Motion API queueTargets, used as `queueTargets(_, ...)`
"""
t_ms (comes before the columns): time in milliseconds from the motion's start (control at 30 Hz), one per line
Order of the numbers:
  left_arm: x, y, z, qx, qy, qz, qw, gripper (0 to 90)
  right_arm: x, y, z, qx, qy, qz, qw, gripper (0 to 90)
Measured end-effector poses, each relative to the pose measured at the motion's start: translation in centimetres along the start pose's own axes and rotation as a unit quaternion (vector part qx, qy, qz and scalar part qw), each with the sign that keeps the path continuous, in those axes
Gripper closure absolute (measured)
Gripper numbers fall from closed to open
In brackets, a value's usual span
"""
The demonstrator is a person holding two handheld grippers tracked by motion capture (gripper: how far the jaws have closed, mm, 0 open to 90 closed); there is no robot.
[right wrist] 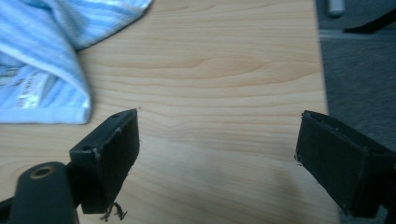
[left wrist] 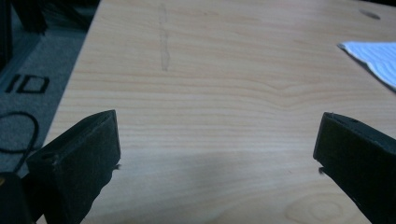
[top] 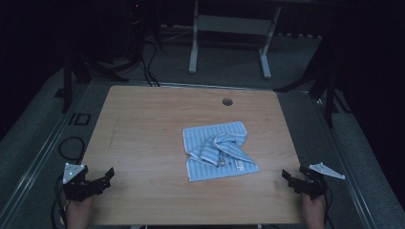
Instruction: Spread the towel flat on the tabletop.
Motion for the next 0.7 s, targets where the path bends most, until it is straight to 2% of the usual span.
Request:
queueTargets(33,0.0,-0.1,-0.2,-0.007,-0.014,0.023,0.9996,0.5,-0.1,0.0,0.1,-0.001,0.005,0.002,1.0,13.1)
queueTargets(133,-0.1,-0.6,-1.2,-0.012,-0.044,0.065,0.9969,0.5,-0.4,0.0,0.6,-0.023,0.016,0.005,0.9996,12.8)
queueTargets(233,-0.5,-0.9,-2.3,-0.008,-0.062,0.091,0.9938,0.5,-0.7,-0.4,0.9,-0.035,0.03,0.034,0.9984,12.6)
queueTargets(333,-0.8,-1.4,-3.3,0.001,-0.082,0.119,0.9895,0.5,-1.1,-0.5,1.1,-0.049,0.035,0.054,0.9967,12.6)
queueTargets(367,-1.0,-1.6,-3.9,0.012,-0.088,0.131,0.9873,0.5,-1.2,-0.5,1.2,-0.05,0.037,0.059,0.9963,12.6)
queueTargets(433,-1.1,-1.9,-4.6,0.016,-0.097,0.138,0.9856,0.5,-1.5,-0.5,1.3,-0.06,0.038,0.069,0.9951,12.6)
queueTargets(533,-1.2,-2.8,-6.1,0.028,-0.109,0.159,0.9807,0.5,-1.9,-0.5,1.4,-0.052,0.037,0.075,0.9951,12.7)
queueTargets(600,-1.2,-3.3,-6.9,0.046,-0.118,0.173,0.9767,0.5,-2.3,-0.5,1.5,-0.057,0.029,0.078,0.9949,12.6)
queueTargets(700,-1.1,-4.2,-8.5,0.062,-0.138,0.188,0.9706,0.5,-2.7,-0.8,1.8,-0.073,0.046,0.091,0.9921,12.5)
Point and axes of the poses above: each handheld gripper's, and its own axes: y roughly backward along the jaws, x roughly out of its underside, z roughly to its left, the point moved 3 cm from there along -y, roughly forward along the jaws, and after that the axes turned 4 degrees about x, right-handed, at the moved point
